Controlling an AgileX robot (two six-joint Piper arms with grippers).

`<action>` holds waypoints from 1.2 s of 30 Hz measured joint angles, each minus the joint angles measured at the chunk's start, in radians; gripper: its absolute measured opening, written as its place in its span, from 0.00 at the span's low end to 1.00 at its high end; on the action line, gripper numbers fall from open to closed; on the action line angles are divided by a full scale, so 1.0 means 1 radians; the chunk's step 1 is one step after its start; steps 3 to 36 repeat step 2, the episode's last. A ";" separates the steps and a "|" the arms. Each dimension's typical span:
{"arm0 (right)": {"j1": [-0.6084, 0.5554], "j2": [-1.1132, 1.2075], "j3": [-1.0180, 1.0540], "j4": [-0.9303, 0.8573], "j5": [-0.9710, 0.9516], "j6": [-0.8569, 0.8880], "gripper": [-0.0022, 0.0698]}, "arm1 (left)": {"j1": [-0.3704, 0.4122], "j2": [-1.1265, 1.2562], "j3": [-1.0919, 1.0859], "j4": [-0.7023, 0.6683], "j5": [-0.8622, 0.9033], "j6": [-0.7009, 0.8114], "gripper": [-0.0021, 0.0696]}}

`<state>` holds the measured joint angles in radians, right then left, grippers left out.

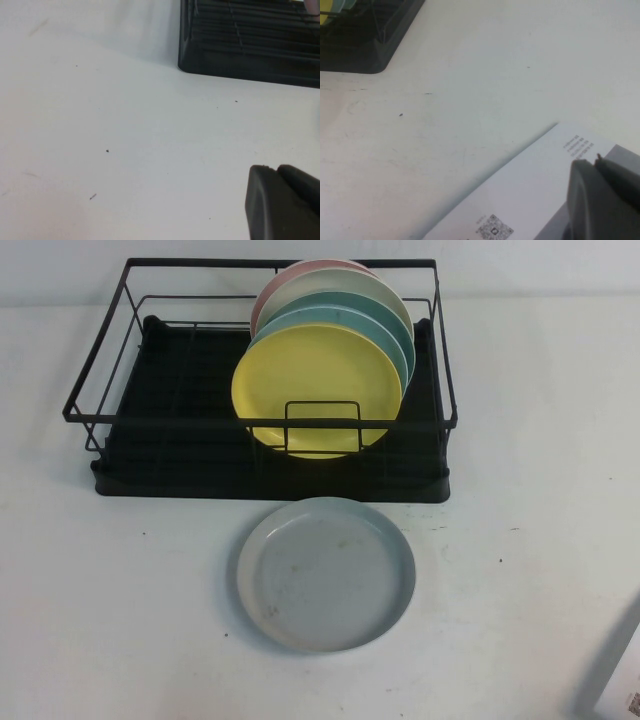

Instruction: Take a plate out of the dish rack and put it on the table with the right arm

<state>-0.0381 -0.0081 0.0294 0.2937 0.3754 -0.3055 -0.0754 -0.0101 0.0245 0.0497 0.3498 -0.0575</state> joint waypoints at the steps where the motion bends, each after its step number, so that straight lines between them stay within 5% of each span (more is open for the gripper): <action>1: 0.000 0.000 0.000 0.000 0.000 0.000 0.00 | 0.000 0.000 0.000 0.000 0.000 0.000 0.02; 36: 0.000 0.000 0.000 0.000 0.000 0.000 0.00 | 0.000 0.000 0.000 0.000 0.000 0.000 0.02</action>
